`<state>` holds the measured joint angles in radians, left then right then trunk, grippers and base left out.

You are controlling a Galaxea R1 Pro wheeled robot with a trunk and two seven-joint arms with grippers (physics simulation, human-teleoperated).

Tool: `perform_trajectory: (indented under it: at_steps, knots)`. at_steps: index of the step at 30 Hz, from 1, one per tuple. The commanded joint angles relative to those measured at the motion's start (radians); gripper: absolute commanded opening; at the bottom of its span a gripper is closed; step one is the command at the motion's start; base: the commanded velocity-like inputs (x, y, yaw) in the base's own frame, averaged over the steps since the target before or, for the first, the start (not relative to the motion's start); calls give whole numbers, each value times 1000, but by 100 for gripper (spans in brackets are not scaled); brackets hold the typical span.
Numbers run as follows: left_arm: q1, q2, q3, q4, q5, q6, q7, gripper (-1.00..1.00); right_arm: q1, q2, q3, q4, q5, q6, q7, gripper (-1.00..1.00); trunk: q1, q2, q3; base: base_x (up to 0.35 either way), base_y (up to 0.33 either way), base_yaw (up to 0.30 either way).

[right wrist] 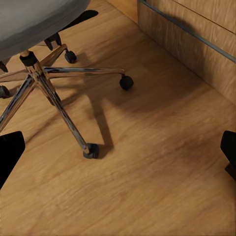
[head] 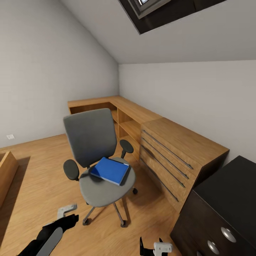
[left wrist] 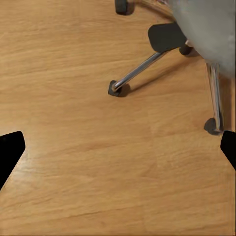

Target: In the bedroom, organize the workspace by keeping the computer under the desk, ensuring the monitor is on the desk, placing the keyboard on the desk next to the monitor, placing the mouse on the desk next to the keyboard, moving the folder from the swivel chair onto the desk next to the mouse, stacking the notebook on top of the folder with the pen on top of the notebook, and positioning the swivel chair next to the desk.

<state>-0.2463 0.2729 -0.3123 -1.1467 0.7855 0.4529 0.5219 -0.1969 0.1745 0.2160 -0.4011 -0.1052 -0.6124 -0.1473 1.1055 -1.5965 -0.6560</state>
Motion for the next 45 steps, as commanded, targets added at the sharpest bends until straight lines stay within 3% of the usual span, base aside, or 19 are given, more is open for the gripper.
perform_trajectory:
  at_steps: [1,5,9,14,16,18,20,22,28,29,30,35,36,38,40,45]
  knots:
    - [-1,1,1,-16,9,11,15,100,-1,-1,6,1,-10,-5,-3,100,0,-1,-1,0,0,0]
    - [-1,-3,17,-112,9,94,37,100,-1,-1,6,0,-9,-7,-3,100,0,-1,-1,0,0,0]
    - [-3,-9,22,-147,12,173,41,100,-1,0,7,-4,-7,1,-2,100,0,-1,-1,0,0,0]
    - [-47,-62,25,-161,12,248,48,100,-1,0,8,-73,-5,80,-3,100,0,-1,-1,0,0,0]
    - [-74,-94,25,-162,12,282,64,100,-1,0,8,-131,-4,154,-2,100,0,-1,-1,0,0,0]
    - [-104,-151,25,-162,11,347,113,100,-1,0,8,-217,-3,264,-1,100,0,-1,-1,0,0,0]
    - [-121,-183,25,-159,11,381,146,100,-1,0,7,-267,-3,315,-1,100,0,-1,-1,0,0,0]
    - [-161,-240,25,-134,11,433,211,100,-1,0,6,-362,-3,403,0,100,0,-1,-1,0,0,0]
    - [-270,-336,24,-6,10,464,271,100,-5,0,6,-467,-2,514,7,100,0,-1,-1,0,0,0]
    - [-324,-364,24,53,10,467,277,100,-10,0,5,-477,-2,534,26,100,0,-1,-1,0,0,0]
    - [-359,-376,24,92,9,467,279,100,-14,0,4,-479,-2,541,44,100,0,-1,-1,0,0,0]
    - [-450,-393,24,179,7,463,278,100,-21,0,-2,-479,-2,547,92,100,0,-1,-1,0,0,0]
    - [-461,-394,21,188,7,457,277,100,-23,-15,-2,-479,-3,543,97,100,0,-1,-1,0,0,0]
    - [-467,-395,18,193,7,426,275,100,-23,-46,0,-479,-8,536,104,100,0,-1,-1,0,0,0]
    - [-469,-395,16,196,7,393,273,100,-23,-60,-1,-480,-11,530,119,100,0,-1,-1,0,0,0]
    - [-471,-395,-12,198,8,350,272,100,-24,-73,-3,-481,-14,524,160,100,0,-1,-1,16,1,0]
